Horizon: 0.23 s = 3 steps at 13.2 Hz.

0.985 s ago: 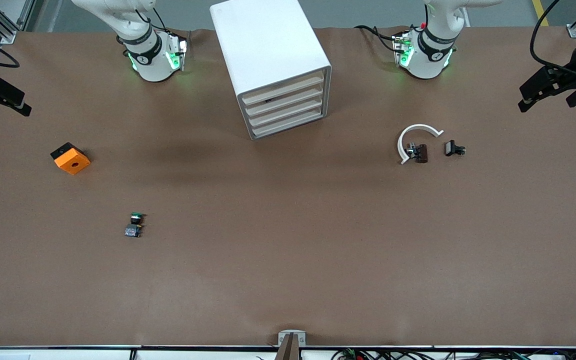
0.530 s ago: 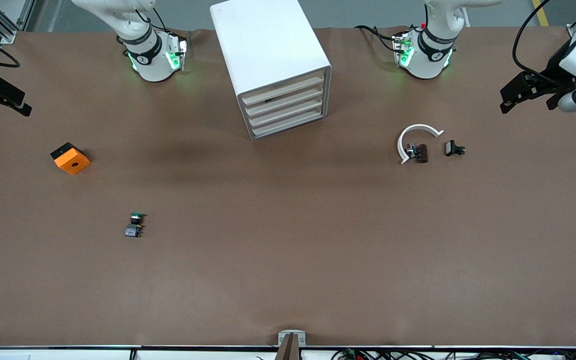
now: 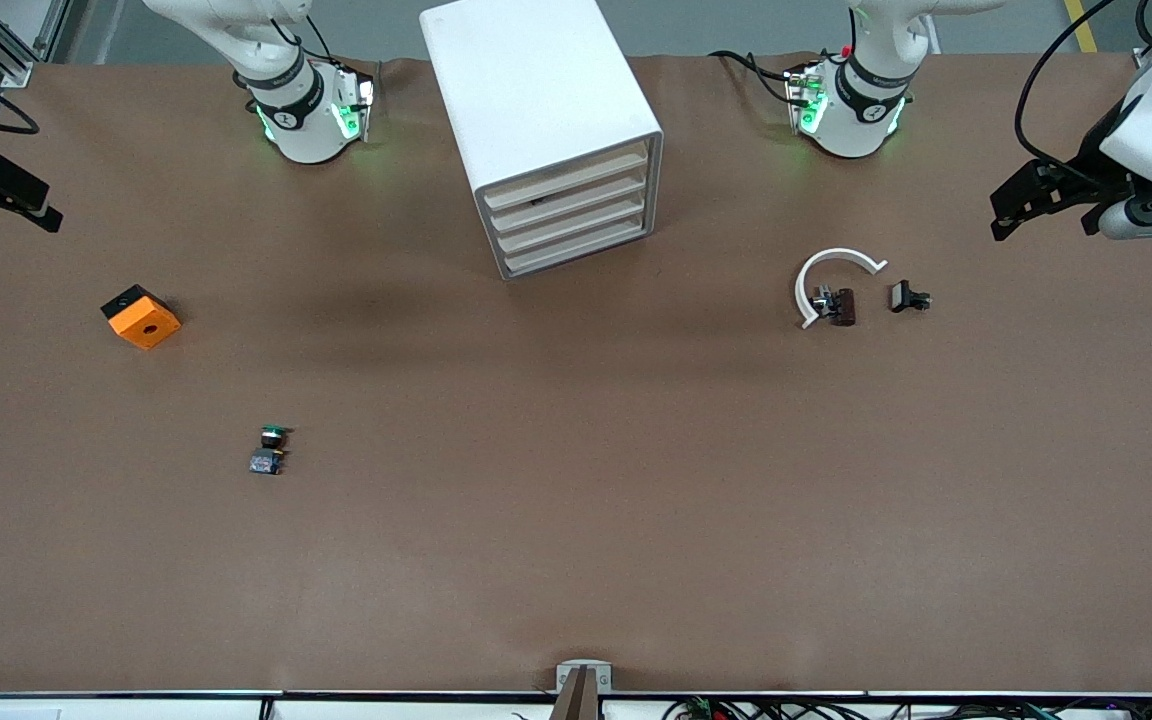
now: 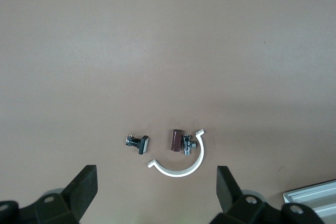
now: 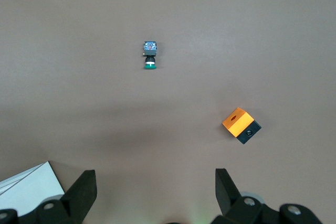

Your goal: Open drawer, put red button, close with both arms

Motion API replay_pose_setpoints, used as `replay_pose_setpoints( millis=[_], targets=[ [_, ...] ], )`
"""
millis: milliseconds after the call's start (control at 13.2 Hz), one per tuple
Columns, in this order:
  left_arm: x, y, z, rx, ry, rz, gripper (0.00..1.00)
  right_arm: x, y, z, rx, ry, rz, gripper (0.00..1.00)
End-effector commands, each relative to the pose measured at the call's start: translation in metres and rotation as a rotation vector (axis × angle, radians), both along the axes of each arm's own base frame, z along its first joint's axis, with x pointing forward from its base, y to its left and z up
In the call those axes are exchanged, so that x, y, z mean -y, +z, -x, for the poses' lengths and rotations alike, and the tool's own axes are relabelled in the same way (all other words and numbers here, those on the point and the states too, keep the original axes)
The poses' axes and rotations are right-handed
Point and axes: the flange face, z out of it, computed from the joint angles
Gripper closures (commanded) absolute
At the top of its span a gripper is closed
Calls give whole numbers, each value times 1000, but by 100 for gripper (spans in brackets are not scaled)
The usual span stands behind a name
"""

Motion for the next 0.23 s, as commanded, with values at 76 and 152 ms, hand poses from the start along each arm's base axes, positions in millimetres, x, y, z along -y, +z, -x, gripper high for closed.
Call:
replay_pose_setpoints(
  millis=[76,152],
  targets=[
    [-1,10,-6,20,-16,17,0,5,13,3,27,-6,5,0],
    [-1,10,-6,20,-16,18,0,6,13,2,28,-6,5,0]
  ],
)
